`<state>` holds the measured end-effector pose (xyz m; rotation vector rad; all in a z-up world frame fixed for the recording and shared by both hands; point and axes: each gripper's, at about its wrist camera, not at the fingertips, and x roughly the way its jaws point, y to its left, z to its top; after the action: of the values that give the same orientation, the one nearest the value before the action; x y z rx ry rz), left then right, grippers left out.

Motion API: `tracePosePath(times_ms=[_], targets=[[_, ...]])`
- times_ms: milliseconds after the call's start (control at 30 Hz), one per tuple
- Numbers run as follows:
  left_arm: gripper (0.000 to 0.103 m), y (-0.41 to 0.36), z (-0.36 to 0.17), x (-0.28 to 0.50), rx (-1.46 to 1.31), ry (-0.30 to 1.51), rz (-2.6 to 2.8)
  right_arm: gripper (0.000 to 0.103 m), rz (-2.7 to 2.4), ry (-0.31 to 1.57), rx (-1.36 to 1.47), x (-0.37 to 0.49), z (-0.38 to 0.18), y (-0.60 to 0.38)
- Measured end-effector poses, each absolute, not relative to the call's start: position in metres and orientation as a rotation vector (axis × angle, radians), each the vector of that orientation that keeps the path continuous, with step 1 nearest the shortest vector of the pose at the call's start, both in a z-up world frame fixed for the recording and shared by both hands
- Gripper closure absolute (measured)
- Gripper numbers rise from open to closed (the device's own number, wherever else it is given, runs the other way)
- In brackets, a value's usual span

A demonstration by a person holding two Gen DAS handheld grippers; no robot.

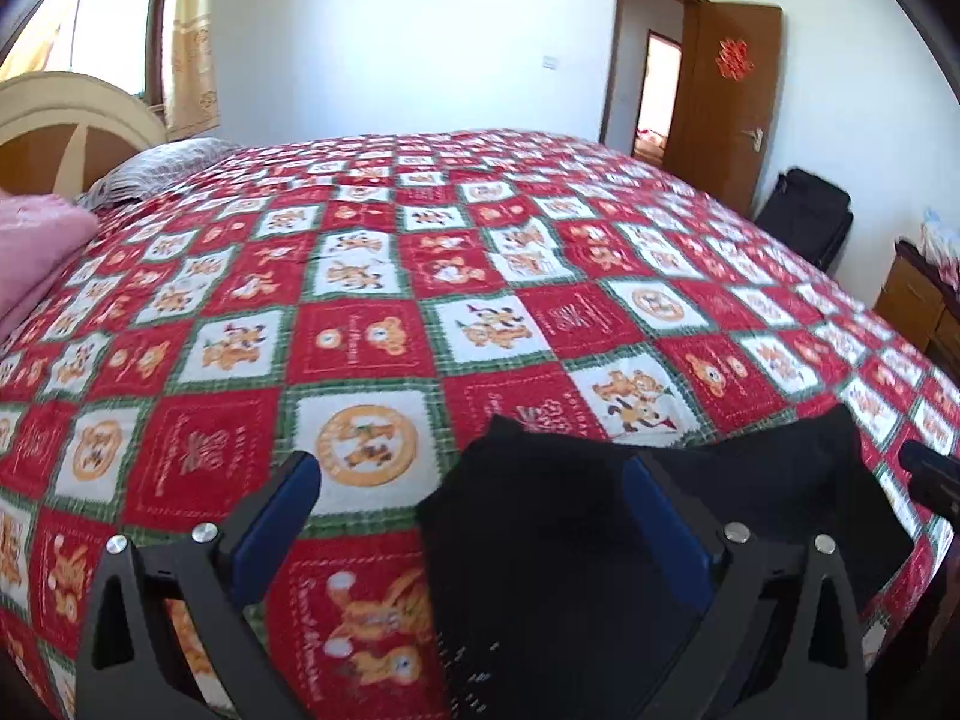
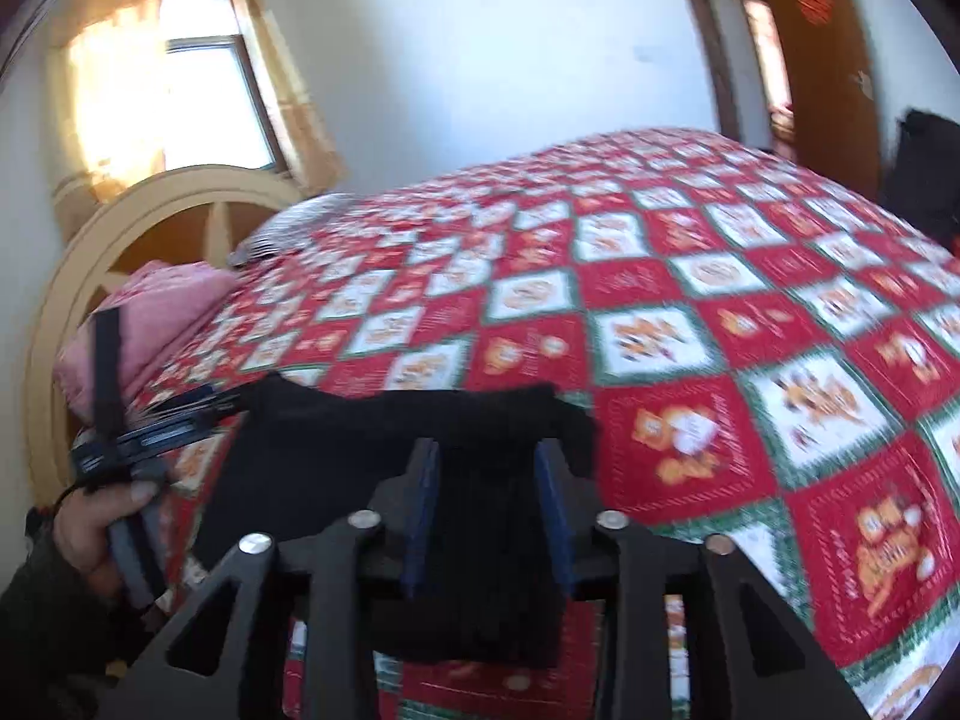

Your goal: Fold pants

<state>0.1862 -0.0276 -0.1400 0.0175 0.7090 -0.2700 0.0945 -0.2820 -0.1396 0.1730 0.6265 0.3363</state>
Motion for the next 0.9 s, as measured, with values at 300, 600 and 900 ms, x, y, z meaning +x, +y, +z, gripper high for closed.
tracePosePath(times_ms=[300, 600, 900], targets=[[0.0, -0.014, -0.17, 0.221, -0.058, 0.825, -0.151, 0.053, 0.325, 0.812, 0.239, 0.158, -0.177, -0.274], [0.0, -0.012, -0.153, 0.19, -0.052, 0.748, -0.167, 0.053, 0.33, 0.78, 0.14, 0.144, -0.175, -0.272], [0.0, -0.012, -0.131, 0.145, -0.007, 0.706, -0.24, 0.052, 0.414, 0.695, 0.088, 0.087, -0.151, -0.265]])
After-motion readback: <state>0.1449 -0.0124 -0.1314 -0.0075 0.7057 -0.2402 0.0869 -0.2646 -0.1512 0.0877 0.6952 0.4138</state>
